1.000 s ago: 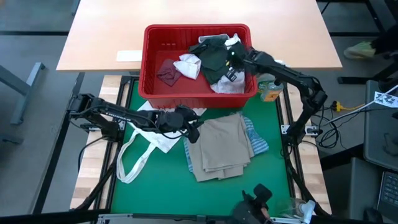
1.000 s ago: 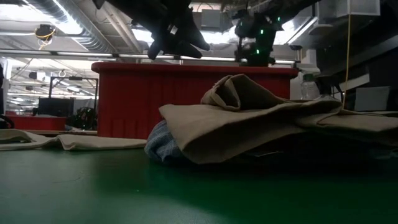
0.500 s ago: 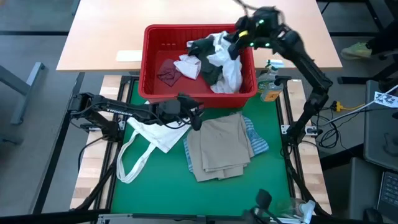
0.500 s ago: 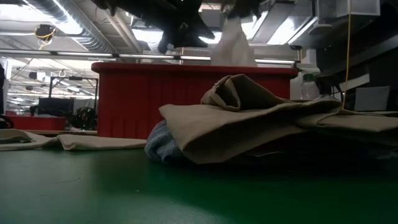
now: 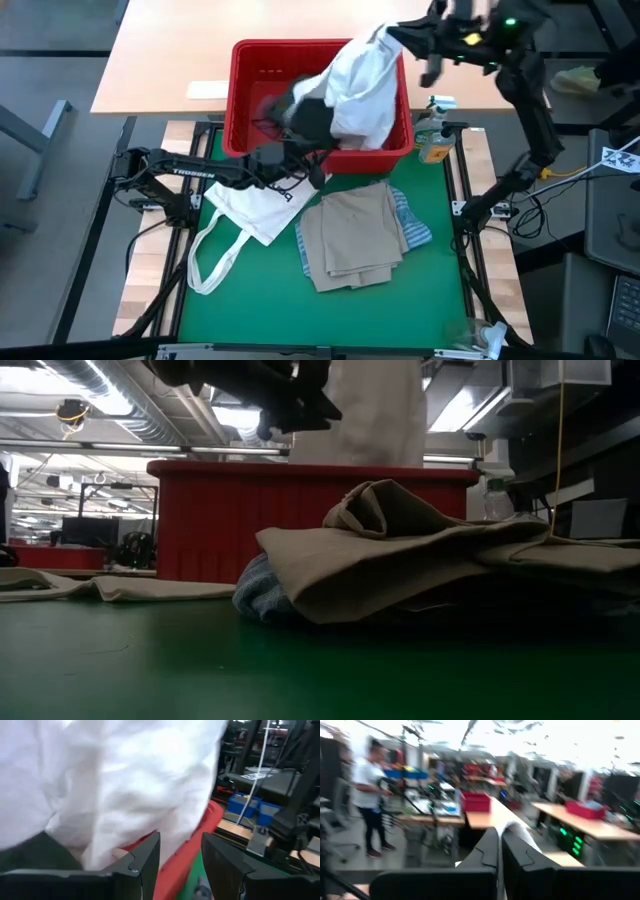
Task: Fold Laundry from Bin
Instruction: Remove the white polo shirt from the red bin
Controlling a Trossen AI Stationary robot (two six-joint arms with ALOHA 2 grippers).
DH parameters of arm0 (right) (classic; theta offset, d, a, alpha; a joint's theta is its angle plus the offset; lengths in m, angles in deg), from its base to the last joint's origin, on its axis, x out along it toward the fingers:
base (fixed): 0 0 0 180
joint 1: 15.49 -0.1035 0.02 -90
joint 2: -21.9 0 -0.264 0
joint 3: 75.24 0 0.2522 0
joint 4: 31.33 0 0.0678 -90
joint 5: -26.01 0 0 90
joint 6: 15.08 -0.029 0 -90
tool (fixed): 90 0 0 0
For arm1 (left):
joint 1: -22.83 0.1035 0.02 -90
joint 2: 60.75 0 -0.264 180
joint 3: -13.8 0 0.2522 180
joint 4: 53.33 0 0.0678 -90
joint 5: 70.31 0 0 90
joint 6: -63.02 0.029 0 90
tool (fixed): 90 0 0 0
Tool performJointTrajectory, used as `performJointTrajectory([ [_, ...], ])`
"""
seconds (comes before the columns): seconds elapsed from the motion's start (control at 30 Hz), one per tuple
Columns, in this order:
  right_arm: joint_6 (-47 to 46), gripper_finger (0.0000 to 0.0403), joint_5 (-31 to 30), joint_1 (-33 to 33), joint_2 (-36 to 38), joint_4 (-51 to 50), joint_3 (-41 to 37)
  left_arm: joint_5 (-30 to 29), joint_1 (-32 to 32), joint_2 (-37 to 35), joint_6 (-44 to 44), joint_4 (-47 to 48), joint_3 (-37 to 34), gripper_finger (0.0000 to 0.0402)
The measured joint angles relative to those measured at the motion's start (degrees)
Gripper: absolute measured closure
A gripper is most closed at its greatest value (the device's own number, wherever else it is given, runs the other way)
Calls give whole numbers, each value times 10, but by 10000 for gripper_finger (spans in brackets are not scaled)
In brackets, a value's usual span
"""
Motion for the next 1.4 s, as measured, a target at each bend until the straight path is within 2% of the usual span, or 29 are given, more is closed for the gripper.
performJointTrajectory([
  [0.23,-61,399,55,0,26,33,4,0,30,0,9,-33,0,263],
  [0.47,-64,398,58,0,41,27,4,2,41,0,60,-132,0,263],
  [0.6,-64,398,58,0,40,22,4,44,30,0,91,-163,0,263],
  [0.7,-64,398,58,0,39,18,4,55,17,0,108,-175,0,263],
  [0.8,-64,398,58,0,38,11,4,39,6,0,138,-188,0,262],
  [1.0,-64,398,58,0,38,10,4,-35,-2,0,183,-237,0,262],
  [1.4,-63,398,58,0,38,12,4,-24,1,3,156,-217,0,262],
])
